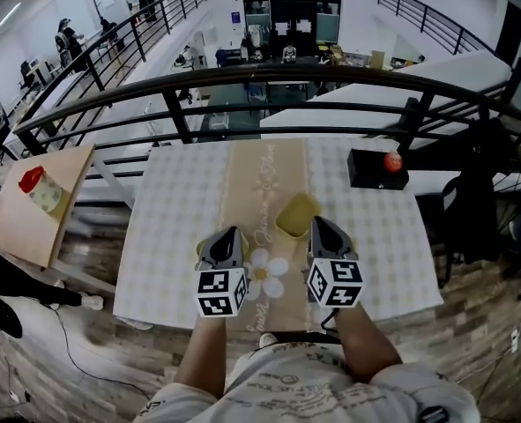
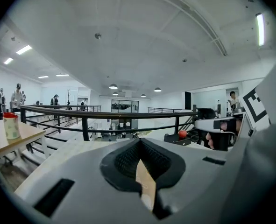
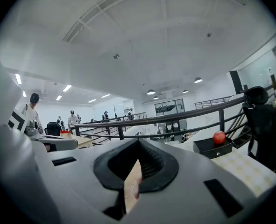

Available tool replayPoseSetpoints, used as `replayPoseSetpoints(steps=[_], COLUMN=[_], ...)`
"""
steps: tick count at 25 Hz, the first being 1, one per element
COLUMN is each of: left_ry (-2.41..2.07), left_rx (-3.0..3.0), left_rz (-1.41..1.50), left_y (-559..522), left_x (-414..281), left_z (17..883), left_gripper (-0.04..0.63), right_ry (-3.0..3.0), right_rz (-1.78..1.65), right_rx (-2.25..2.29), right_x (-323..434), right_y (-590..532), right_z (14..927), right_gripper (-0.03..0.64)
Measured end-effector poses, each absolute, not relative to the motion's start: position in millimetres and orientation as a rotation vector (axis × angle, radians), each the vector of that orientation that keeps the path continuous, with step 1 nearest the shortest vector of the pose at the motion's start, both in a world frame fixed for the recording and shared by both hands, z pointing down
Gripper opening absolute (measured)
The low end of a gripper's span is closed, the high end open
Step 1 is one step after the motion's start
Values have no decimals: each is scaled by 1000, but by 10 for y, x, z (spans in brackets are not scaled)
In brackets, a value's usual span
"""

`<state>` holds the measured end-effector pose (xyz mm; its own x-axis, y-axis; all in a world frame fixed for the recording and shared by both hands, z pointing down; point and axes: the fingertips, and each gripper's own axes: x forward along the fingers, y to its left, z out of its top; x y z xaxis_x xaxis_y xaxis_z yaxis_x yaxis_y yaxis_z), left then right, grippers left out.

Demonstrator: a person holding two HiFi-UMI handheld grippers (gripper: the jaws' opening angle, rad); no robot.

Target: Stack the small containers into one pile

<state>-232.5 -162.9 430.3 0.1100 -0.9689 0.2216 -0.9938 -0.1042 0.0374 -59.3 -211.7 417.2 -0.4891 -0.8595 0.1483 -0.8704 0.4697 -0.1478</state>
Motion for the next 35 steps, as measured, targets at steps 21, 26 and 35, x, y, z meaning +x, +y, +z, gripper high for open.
replayPoseSetpoints(steps=[21, 26, 35], left_ry=[-1686, -1507, -1271], left_rx=[2149, 2149, 2139], left_rz=[937, 1113, 1372], left_y=[-1538, -1496, -1527], left_x=[-2679, -2645, -2588], left_z=[5843, 6180, 6686], left_gripper=[17, 57, 67], right_ry=[-2562, -2536, -2480], right_rz=[414, 430, 458], right_rx=[1481, 1485, 1530], right_x=[-795, -754, -611], right_y=[-2061, -2049, -2043], right_z=[4729, 4809, 4925], right_gripper=[0, 0, 0])
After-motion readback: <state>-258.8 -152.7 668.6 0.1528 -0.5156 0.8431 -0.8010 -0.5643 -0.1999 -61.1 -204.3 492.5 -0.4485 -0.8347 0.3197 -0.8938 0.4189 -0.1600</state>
